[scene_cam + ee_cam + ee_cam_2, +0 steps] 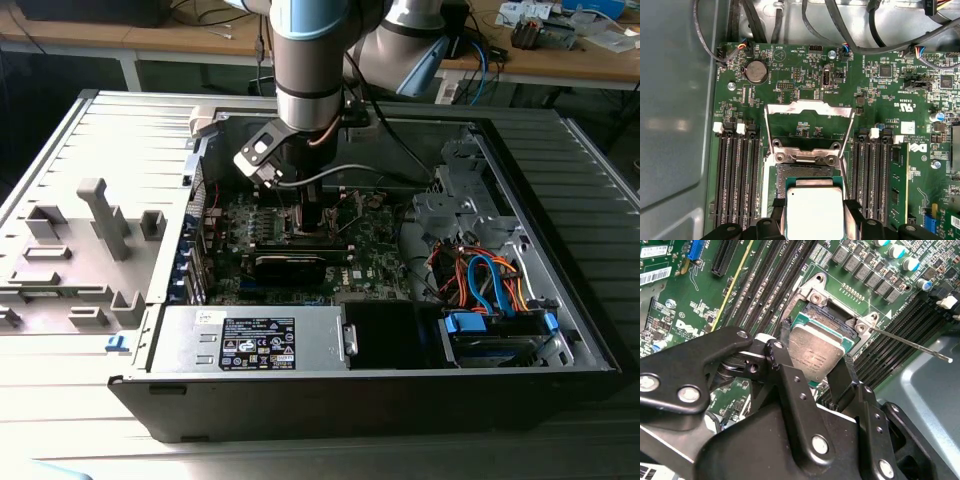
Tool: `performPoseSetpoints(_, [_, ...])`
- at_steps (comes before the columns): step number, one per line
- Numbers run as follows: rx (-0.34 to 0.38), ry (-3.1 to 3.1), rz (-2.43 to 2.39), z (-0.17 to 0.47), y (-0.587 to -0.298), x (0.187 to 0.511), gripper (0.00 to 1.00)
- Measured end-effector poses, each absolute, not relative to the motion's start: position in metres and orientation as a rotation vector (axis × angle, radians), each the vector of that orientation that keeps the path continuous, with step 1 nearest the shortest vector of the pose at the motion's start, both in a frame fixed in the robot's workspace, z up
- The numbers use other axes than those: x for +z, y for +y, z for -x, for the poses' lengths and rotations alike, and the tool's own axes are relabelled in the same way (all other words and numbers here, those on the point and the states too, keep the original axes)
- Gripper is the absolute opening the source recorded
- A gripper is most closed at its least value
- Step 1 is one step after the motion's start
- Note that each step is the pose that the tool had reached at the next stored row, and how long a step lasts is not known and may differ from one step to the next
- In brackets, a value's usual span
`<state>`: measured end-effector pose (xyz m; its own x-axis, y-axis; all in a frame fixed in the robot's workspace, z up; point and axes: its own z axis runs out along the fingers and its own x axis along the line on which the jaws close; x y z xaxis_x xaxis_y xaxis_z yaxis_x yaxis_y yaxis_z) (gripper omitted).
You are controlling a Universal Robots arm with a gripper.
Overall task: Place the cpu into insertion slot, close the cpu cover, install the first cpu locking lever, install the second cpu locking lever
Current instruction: 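Place the cpu into insertion slot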
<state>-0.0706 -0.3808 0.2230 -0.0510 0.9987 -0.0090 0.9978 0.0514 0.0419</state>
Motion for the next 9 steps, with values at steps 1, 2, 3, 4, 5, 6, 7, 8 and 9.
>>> performPoseSetpoints(1, [0.037, 2.252, -2.139, 0.0706, -0.3808, 0.2229, 0.55])
performPoseSetpoints(2, [0.038, 2.252, -2.139, 0.0706, -0.3808, 0.2226, 0.55])
performPoseSetpoints(3, [0.038, 2.252, -2.139, 0.0706, -0.3808, 0.2224, 0.55])
performPoseSetpoints(4, [0.038, 2.252, -2.139, 0.0706, -0.3808, 0.2220, 0.55])
performPoseSetpoints(5, [0.038, 2.252, -2.139, 0.0706, -0.3808, 0.2218, 0.55])
performPoseSetpoints(6, [0.038, 2.252, -2.139, 0.0706, -0.3808, 0.2214, 0.55])
performPoseSetpoints(7, [0.037, 2.252, -2.139, 0.0706, -0.3808, 0.2212, 0.55])
performPoseSetpoints(8, [0.038, 2.252, -2.139, 0.0706, -0.3808, 0.2208, 0.55])
performPoseSetpoints(9, [0.038, 2.252, -2.139, 0.0706, -0.3807, 0.2201, 0.55])
